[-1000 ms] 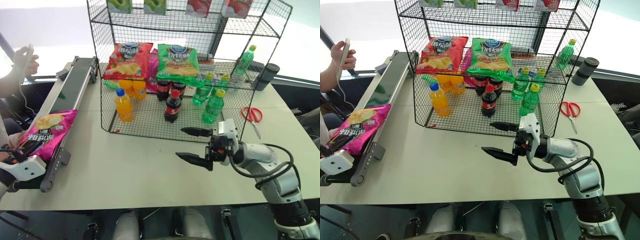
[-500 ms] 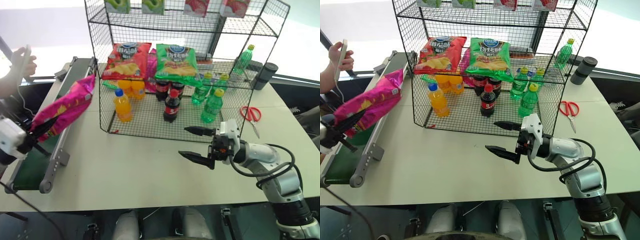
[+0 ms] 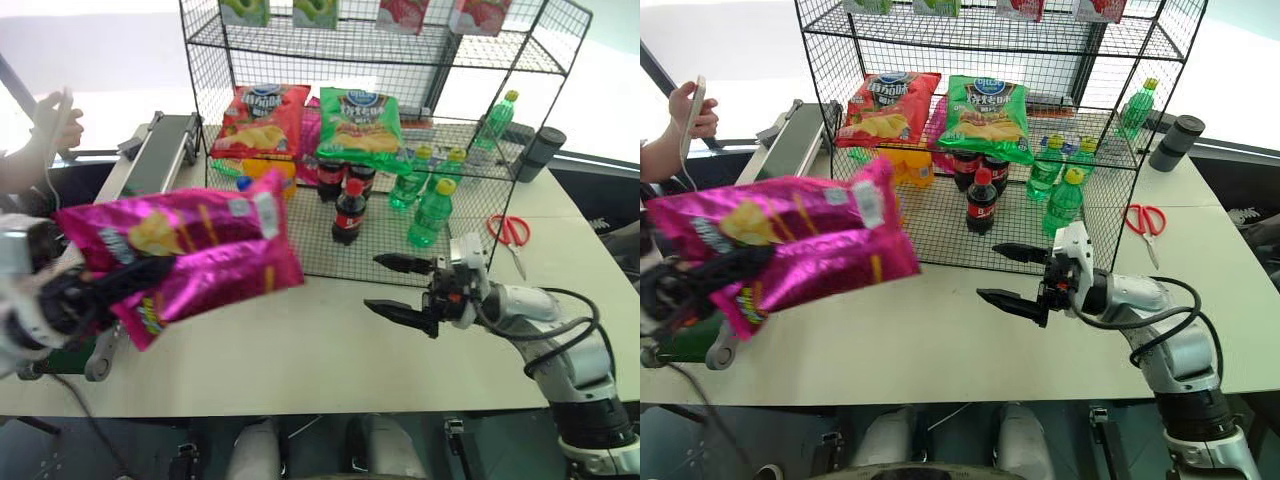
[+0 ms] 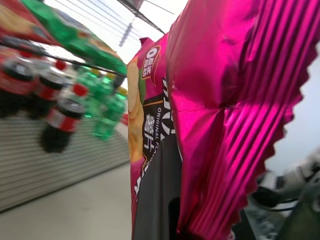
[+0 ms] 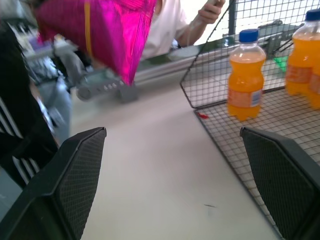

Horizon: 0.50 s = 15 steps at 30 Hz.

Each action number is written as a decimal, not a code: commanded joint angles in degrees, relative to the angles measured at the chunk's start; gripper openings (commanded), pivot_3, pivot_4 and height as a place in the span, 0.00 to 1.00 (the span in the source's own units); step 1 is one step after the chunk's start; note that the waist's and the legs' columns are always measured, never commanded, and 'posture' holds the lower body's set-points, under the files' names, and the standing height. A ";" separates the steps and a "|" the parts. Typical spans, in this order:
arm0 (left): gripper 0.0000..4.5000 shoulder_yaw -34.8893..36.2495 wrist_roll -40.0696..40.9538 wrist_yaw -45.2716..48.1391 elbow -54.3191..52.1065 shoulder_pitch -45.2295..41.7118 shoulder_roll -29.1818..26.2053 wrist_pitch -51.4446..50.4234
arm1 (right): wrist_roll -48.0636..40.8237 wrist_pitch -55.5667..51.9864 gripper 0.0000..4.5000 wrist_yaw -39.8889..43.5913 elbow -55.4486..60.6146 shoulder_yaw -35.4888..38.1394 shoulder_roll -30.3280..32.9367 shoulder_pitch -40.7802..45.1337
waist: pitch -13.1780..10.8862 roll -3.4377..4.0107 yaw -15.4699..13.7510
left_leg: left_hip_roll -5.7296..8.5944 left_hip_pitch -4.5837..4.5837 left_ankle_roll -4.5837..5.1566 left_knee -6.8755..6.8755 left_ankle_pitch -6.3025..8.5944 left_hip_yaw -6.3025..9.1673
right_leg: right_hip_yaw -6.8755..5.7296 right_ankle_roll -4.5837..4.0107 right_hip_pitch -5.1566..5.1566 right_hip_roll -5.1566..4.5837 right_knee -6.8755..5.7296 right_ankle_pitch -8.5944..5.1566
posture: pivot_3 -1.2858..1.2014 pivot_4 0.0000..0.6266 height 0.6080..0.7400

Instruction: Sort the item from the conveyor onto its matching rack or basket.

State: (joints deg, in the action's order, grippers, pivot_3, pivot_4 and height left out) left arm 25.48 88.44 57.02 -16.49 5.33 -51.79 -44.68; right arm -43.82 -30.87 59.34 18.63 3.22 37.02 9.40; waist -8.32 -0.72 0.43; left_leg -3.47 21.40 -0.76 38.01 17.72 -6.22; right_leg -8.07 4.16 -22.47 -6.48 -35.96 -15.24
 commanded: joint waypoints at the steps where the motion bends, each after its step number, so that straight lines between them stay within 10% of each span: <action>1: 0.00 -5.38 2.36 -0.98 0.19 -5.79 3.03 -4.27 | -9.82 -9.09 1.00 -0.15 4.98 3.52 3.39 -0.38 | 0.06 -0.11 0.12 | -0.01 0.00 -0.01 0.00 0.00 0.03 | 0.00 0.00 -0.01 0.02 -0.03 0.00 | 0.52 0.24 0.98; 15: 0.00 -18.47 -7.80 3.88 8.16 -23.96 15.88 -10.88 | -29.25 -26.30 1.00 -9.09 5.96 5.17 4.46 4.55 | 0.10 -0.18 0.07 | 0.16 0.02 -0.02 0.00 -0.02 0.10 | -0.01 -0.02 -0.01 0.08 0.03 0.00 | 0.52 0.24 0.98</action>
State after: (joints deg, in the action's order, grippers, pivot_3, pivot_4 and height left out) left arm 7.38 82.28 59.42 -7.98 -17.71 -36.21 -56.73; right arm -69.61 -55.83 50.57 22.92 7.86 41.49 12.73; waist -8.22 -0.90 0.50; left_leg -3.28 21.43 -0.77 38.01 17.71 -6.13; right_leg -8.08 4.14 -22.48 -6.42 -35.91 -15.24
